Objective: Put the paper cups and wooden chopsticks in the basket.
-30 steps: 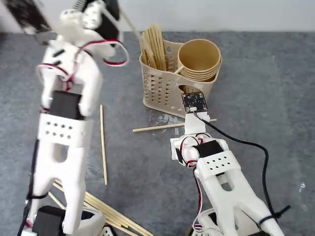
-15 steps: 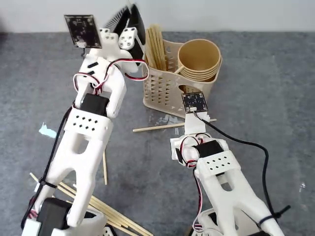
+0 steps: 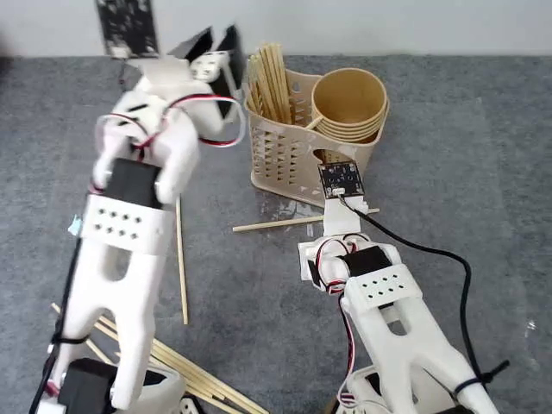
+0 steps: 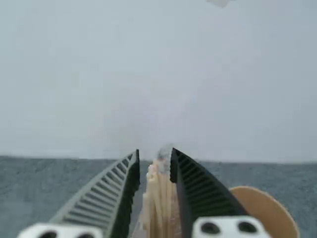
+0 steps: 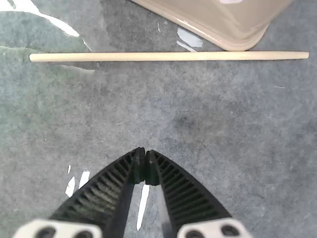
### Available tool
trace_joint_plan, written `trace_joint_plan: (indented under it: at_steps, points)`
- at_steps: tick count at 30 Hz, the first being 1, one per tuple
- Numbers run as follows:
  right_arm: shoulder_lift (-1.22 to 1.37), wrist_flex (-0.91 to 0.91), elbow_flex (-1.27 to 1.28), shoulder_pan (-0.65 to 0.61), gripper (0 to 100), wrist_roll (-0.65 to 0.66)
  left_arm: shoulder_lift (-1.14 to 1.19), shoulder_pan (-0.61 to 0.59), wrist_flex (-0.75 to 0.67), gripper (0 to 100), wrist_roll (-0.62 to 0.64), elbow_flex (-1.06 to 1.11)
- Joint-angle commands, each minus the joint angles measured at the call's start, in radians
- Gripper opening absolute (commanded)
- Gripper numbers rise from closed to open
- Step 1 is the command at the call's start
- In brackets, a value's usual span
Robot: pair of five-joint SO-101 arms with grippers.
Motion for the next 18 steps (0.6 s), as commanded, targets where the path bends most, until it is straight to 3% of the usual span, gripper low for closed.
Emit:
trace_joint_plan:
  at_steps: [1, 9, 18]
  points:
    - [-0.022, -0.012, -0.003, 0.005, 0.9, -0.005, -0.023, -0.069, 0.226, 11, 0.011, -0.124]
    - [-0.022, -0.012, -0.003, 0.005, 0.9, -0.005, 0.12, -0.226, 0.483, 10, -0.051, -0.148]
    - [-0.021, -0.012, -0.003, 0.005, 0.9, -0.005, 0.419, -0.288, 0.569, 11, -0.061, -0.15]
